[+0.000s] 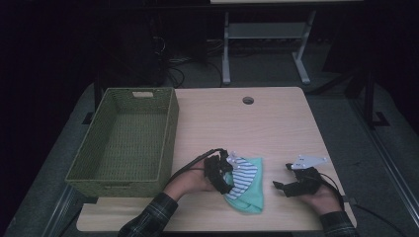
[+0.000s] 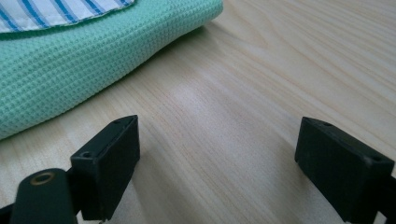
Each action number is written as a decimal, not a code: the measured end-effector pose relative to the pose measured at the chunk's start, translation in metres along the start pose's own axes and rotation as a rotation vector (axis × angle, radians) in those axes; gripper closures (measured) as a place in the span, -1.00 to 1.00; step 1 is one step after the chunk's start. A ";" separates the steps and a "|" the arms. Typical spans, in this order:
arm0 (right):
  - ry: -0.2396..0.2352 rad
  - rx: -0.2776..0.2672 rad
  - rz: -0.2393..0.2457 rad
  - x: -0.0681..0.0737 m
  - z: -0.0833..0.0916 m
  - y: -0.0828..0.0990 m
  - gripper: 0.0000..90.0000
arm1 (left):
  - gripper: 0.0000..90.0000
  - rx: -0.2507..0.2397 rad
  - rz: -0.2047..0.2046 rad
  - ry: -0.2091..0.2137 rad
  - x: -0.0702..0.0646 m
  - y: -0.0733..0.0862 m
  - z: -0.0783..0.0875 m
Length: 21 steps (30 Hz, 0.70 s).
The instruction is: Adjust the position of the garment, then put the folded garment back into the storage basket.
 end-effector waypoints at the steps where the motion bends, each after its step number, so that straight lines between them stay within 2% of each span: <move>1: 0.000 0.000 0.000 0.000 0.000 0.000 -0.70 | -0.47 0.000 0.012 0.007 0.001 0.001 0.000; 5: 0.000 0.000 0.000 0.000 0.000 0.000 -0.70 | -0.43 -0.009 0.015 0.008 0.000 0.002 0.000; 12: 0.003 -0.001 0.001 0.000 0.000 0.000 -0.70 | -0.17 0.003 0.007 0.015 -0.003 0.000 0.004; 14: 0.002 -0.001 0.001 0.000 0.000 0.000 -0.70 | -0.04 0.003 0.006 0.021 -0.004 0.000 0.005; 19: 0.003 -0.001 0.000 0.000 0.000 0.000 -0.70 | 0.47 0.003 0.025 0.037 -0.003 -0.002 0.006; 21: 0.002 -0.001 -0.001 0.000 0.000 0.000 -0.70 | 0.56 0.009 0.028 0.041 -0.004 -0.002 0.006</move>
Point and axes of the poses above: each handheld gripper's, and its own axes: z roughly backward along the jaws, y roughly out of its underside, x roughly to its left, the point moved 4 cm from there along -z, roughly forward along the jaws, and after that the axes turned 8 degrees about -y, right-handed, at the moved point
